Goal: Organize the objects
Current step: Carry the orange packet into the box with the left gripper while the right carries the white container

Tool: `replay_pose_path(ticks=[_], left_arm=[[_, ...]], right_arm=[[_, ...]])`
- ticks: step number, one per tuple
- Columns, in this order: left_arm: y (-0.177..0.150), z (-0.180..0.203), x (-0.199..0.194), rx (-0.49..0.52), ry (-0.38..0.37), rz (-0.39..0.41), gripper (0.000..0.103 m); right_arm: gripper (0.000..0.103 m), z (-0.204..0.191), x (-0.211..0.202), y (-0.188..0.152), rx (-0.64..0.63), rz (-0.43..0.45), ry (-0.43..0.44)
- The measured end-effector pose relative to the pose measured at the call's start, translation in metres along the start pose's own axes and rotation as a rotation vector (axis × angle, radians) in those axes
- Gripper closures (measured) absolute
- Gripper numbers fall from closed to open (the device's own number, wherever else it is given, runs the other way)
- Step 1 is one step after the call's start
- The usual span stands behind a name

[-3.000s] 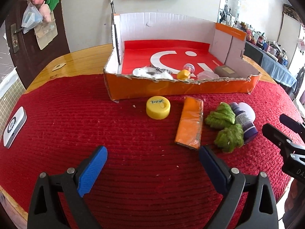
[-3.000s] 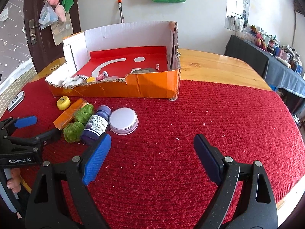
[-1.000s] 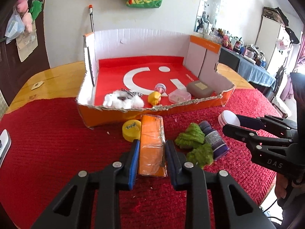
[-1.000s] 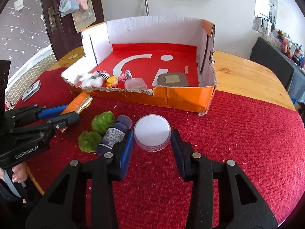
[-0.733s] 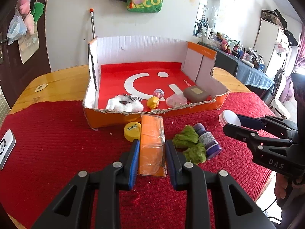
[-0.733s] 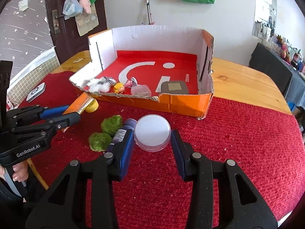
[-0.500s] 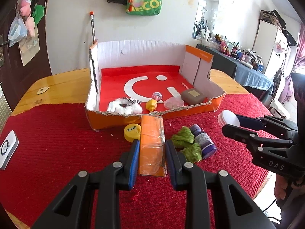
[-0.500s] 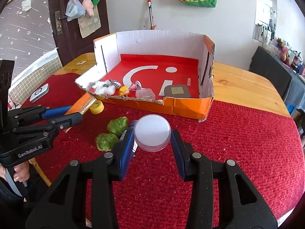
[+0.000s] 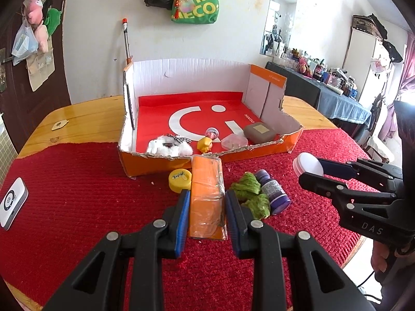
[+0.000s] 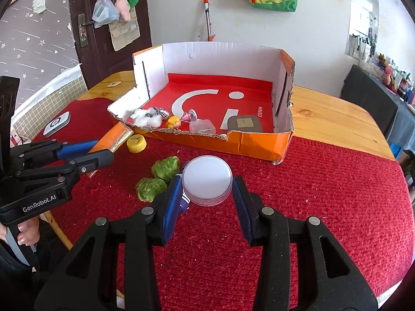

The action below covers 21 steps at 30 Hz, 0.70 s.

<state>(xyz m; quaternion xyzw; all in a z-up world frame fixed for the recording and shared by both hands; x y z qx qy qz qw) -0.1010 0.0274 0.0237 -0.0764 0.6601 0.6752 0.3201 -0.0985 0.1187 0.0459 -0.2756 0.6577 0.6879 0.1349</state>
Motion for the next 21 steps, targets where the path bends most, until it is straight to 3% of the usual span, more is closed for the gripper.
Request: replay_pose_path(ticks=[7,12,21], left_arm=[[0.002,0.0,-0.004,0.0,-0.007,0.009,0.075],[0.013,0.0,-0.013,-0.004,-0.033,0.033,0.075],[0.056,-0.004,-0.007,0.027,-0.047,0.068,0.075]], right_arm=[[0.065,-0.002,-0.001,0.0,-0.008,0.007,0.001],[0.065,-0.005,-0.007,0.006,0.015,0.016,0.047],[0.065,-0.005,-0.001,0.043,-0.066,0.063,0.02]])
Point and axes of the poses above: each gripper's, at about its wrist camera, not at the fingertips, and x roughly the way its jaws point, z to its right, y to its top, the point moved 6 cm from there along x, roughly the way its jaws point, and after that the axes turned 10 degrees about z, right-handed, at the moved point
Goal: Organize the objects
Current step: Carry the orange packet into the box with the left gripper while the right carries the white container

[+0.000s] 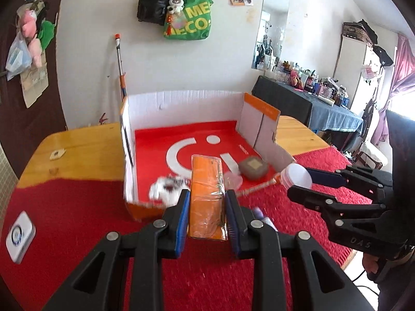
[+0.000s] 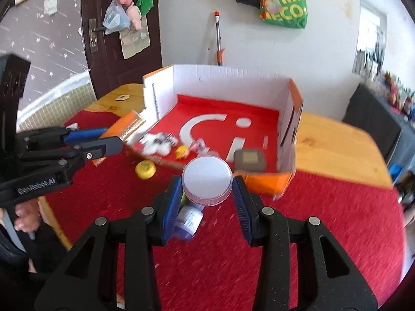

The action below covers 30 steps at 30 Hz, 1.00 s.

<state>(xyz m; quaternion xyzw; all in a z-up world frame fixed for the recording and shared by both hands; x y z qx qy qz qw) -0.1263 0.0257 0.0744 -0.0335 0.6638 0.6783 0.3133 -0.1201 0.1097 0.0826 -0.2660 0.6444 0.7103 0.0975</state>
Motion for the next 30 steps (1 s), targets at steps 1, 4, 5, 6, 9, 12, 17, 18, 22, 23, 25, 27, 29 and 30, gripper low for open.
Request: replay_pose_path(ticks=[1,4,5,6,9,12,17,18,22,23,25,27,29,30], left_arm=[[0.006,-0.001,0.007,0.007,-0.005,-0.005,0.075],[0.016,-0.003,0.026,0.011,-0.018,-0.023,0.075],[0.019,-0.004,0.032,0.011,-0.022,-0.031,0.075],[0.021,-0.006,0.039,0.012,-0.02,-0.041,0.075],[0.027,-0.011,0.064,0.021,-0.008,-0.082,0.075],[0.029,-0.018,0.087,0.014,-0.007,-0.123,0.075],[0.027,-0.031,0.124,-0.047,-0.028,-0.213,0.075],[0.028,-0.033,0.129,-0.054,-0.029,-0.226,0.075],[0.027,-0.039,0.151,-0.063,-0.023,-0.261,0.075],[0.025,-0.041,0.155,-0.064,-0.017,-0.271,0.075],[0.022,-0.043,0.164,-0.073,-0.015,-0.294,0.075],[0.02,-0.044,0.171,-0.088,-0.022,-0.309,0.075],[0.016,-0.045,0.177,-0.092,-0.021,-0.323,0.075],[0.015,-0.044,0.179,-0.093,-0.019,-0.328,0.075]], right_arm=[[0.065,0.001,0.004,0.003,-0.008,-0.002,0.002],[0.065,0.005,0.022,0.016,-0.018,-0.016,0.02],[0.065,0.008,0.031,0.02,-0.027,-0.027,0.016],[0.065,0.01,0.037,0.023,-0.034,-0.035,0.012],[0.065,0.017,0.059,0.031,-0.051,-0.069,0.012],[0.065,0.025,0.081,0.034,-0.042,-0.121,0.03],[0.065,0.037,0.113,0.035,-0.008,-0.208,0.055],[0.065,0.039,0.117,0.035,-0.002,-0.222,0.058],[0.065,0.042,0.133,0.036,0.0,-0.265,0.072],[0.065,0.043,0.137,0.035,-0.011,-0.273,0.064],[0.065,0.043,0.144,0.032,-0.007,-0.303,0.073],[0.065,0.042,0.151,0.027,-0.013,-0.333,0.071],[0.065,0.04,0.156,0.024,-0.023,-0.352,0.074],[0.065,0.039,0.159,0.022,-0.029,-0.367,0.067]])
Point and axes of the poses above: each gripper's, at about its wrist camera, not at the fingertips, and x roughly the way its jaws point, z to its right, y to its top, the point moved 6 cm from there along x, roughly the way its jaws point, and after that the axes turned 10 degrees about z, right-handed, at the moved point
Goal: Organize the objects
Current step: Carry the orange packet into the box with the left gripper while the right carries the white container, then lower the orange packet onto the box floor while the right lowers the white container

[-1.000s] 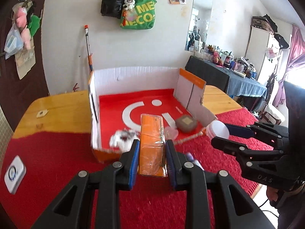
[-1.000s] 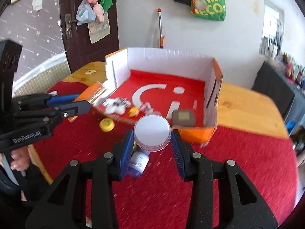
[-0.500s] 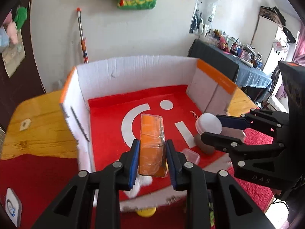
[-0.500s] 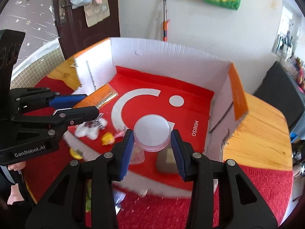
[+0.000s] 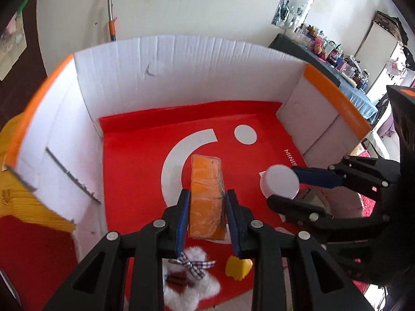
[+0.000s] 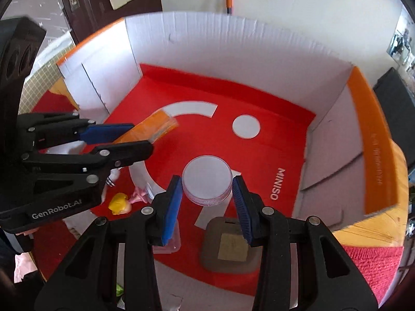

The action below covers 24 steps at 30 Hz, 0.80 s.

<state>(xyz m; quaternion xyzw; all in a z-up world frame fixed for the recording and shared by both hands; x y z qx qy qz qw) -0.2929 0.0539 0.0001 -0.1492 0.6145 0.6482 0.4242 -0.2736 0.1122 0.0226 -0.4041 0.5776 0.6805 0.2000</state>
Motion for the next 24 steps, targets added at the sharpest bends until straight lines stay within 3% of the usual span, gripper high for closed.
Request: replay_pose_path(ticks=[24], left_arm=[[-0.009,-0.004,0.012,-0.041,-0.013,-0.047,0.074]], right_arm=[[0.064,0.006,0.009,-0.014,-0.005,-0.079,-0.048]])
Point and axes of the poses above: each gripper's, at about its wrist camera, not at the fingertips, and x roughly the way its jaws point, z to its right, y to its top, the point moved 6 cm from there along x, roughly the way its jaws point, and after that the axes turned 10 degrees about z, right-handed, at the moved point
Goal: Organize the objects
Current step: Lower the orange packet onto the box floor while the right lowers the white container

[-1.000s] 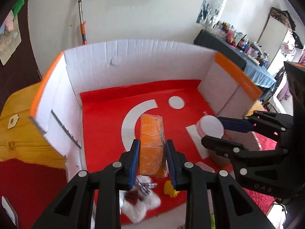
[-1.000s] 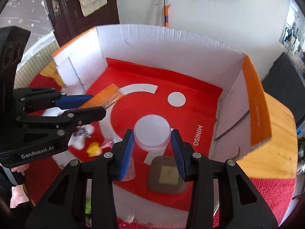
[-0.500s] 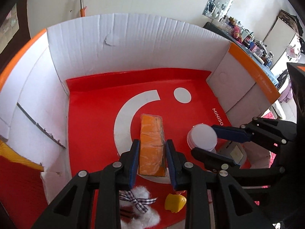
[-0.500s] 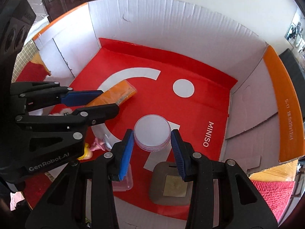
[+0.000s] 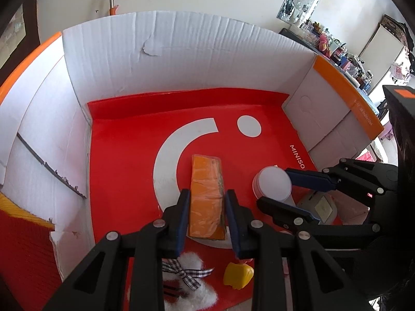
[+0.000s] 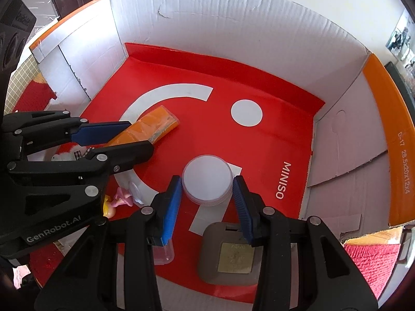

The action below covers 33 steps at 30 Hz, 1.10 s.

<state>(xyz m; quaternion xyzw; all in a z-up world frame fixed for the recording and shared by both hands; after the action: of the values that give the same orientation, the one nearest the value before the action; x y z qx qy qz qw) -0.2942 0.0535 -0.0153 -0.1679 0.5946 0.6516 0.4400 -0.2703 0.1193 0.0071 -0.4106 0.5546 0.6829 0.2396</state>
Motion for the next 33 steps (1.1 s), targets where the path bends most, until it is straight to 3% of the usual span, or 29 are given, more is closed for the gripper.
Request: replay_pose_path(ticks=[33], left_arm=[[0.001,0.0,-0.005,-0.002,-0.009,0.017,0.073]], right_arm=[[0.06,0.004,-0.012,-0.013,-0.016,0.007,-0.014]])
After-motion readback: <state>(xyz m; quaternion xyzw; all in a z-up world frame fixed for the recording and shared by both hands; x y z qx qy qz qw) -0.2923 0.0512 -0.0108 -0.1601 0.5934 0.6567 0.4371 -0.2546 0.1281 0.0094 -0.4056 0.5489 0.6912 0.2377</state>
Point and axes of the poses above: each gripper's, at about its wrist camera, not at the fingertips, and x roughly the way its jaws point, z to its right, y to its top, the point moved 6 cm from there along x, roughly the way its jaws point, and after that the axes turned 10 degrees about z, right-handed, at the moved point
